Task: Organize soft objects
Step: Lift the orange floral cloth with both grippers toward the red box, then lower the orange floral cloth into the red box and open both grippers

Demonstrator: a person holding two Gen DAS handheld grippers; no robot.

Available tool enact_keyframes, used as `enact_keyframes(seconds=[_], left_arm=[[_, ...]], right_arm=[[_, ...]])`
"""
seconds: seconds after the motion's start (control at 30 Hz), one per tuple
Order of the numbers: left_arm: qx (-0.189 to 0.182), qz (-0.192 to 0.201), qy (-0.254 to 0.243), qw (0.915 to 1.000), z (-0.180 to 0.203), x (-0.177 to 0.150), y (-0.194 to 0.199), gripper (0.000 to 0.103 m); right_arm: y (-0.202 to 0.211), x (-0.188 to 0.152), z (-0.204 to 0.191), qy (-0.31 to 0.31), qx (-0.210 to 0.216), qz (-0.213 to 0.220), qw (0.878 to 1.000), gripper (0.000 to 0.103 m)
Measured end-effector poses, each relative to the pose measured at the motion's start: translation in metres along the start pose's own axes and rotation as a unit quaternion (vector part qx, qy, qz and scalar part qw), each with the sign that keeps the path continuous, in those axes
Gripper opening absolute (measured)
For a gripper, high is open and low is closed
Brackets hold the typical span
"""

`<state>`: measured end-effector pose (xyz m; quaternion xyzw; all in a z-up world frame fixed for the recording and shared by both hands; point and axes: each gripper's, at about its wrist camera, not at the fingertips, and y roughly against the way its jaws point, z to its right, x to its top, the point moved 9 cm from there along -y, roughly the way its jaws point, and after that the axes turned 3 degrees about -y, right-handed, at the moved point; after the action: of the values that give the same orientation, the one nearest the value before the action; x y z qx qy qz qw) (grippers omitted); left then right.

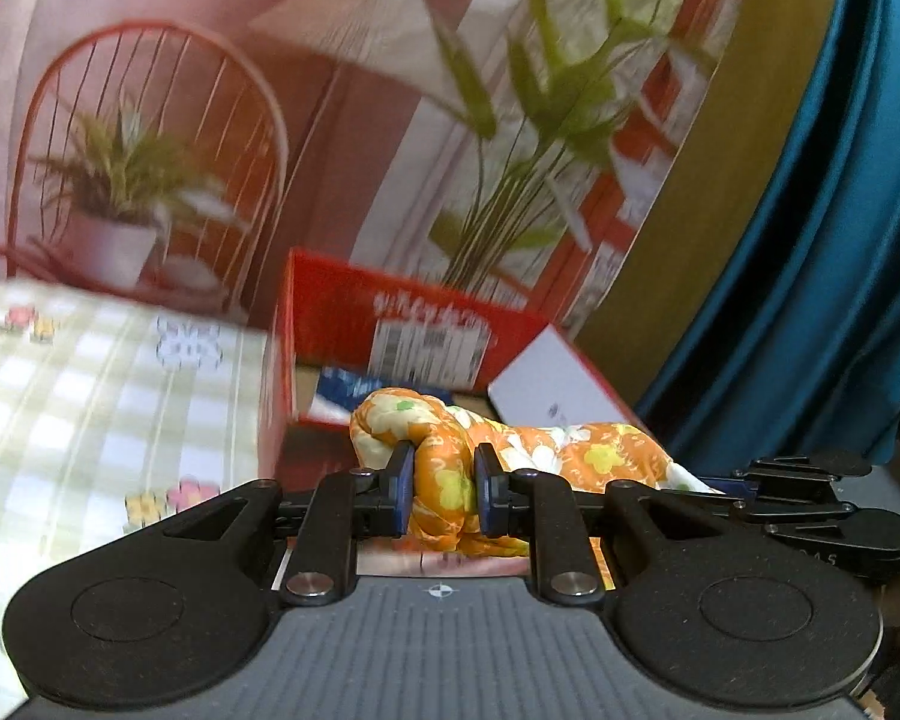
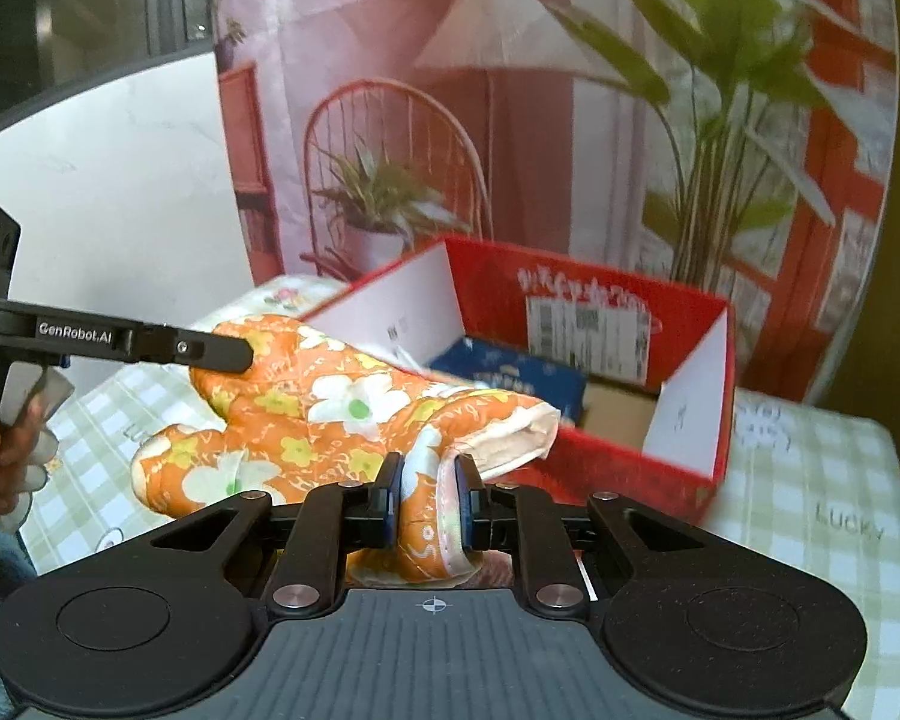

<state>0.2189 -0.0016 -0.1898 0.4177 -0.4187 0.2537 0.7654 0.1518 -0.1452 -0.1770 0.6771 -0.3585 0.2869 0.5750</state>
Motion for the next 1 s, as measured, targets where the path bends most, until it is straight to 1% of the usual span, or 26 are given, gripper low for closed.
enact_keyframes(seconds=[0.13,0.2,0.4,0.57,0.77,0.9,1.0], left_arm=[[0.002,0.018,-0.017,0.9997,0.003,0.018,0.0,0.022],[0.003,0.024,-0.025,0.9994,0.004,0.026,-0.003,0.022],[0.005,0.034,-0.052,0.9981,0.008,0.056,-0.025,0.022],[0.022,0.018,-0.078,0.9965,-0.001,0.078,-0.063,0.022],[0.038,0.006,-0.085,0.9956,-0.015,0.096,-0.109,0.022],[0.055,-0.016,-0.086,0.9947,-0.02,0.098,-0.137,0.022],[0.06,-0.026,-0.081,0.9946,-0.024,0.097,-0.153,0.022]], right_arm=[[0.009,0.019,-0.002,0.002,0.006,0.024,1.0,0.016],[0.011,0.029,-0.001,0.01,0.002,0.034,0.999,0.016],[-0.001,0.05,0.007,0.04,-0.018,0.044,0.998,0.016],[-0.023,0.069,0.023,0.05,-0.036,0.042,0.997,0.016],[-0.06,0.091,0.047,0.06,-0.066,0.033,0.995,0.016],[-0.089,0.099,0.064,0.064,-0.083,0.019,0.994,0.016],[-0.114,0.101,0.076,0.061,-0.094,0.002,0.994,0.016]])
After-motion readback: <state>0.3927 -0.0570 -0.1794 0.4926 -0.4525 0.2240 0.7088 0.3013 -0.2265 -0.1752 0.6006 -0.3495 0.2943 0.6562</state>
